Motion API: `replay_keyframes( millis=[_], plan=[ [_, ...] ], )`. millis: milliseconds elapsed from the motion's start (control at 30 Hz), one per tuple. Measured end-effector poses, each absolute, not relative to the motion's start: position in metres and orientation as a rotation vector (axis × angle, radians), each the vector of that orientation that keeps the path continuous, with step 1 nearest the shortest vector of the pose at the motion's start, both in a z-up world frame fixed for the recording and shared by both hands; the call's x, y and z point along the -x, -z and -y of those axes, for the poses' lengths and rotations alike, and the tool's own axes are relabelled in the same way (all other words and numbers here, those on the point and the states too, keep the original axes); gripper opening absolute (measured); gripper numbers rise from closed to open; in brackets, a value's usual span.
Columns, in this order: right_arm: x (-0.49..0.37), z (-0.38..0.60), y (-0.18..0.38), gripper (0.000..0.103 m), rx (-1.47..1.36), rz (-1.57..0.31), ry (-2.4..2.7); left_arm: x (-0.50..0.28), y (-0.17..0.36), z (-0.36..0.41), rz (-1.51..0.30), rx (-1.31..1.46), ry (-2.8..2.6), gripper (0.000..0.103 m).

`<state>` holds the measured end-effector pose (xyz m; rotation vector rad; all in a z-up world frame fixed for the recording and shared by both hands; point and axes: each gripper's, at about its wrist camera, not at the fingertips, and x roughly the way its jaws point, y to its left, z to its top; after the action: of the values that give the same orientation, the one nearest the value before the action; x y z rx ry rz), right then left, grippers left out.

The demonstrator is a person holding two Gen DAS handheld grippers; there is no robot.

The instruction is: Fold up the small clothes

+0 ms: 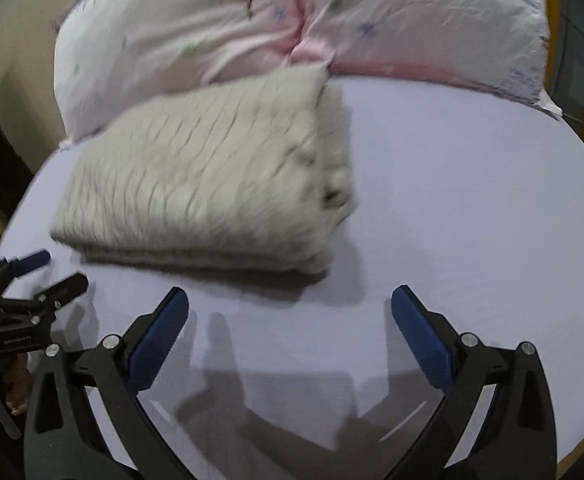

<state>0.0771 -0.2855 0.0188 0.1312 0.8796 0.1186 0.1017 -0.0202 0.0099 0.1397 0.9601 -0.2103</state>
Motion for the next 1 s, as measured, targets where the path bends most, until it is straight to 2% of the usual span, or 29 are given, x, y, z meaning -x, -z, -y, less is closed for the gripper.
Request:
replay_keyframes(
  millis=[167,1000],
  plan=[
    [-0.078,0.262,-0.014,0.101,-0.007,-0.879,-0.065,-0.099,-0.009,0.020,-0.931,-0.133,0.195,0.102],
    [-0.076,0.263,-0.014,0.101,-0.021,-0.875,-0.058,-0.099,-0.009,0.019,-0.927,-0.131,0.198,0.102]
  ],
)
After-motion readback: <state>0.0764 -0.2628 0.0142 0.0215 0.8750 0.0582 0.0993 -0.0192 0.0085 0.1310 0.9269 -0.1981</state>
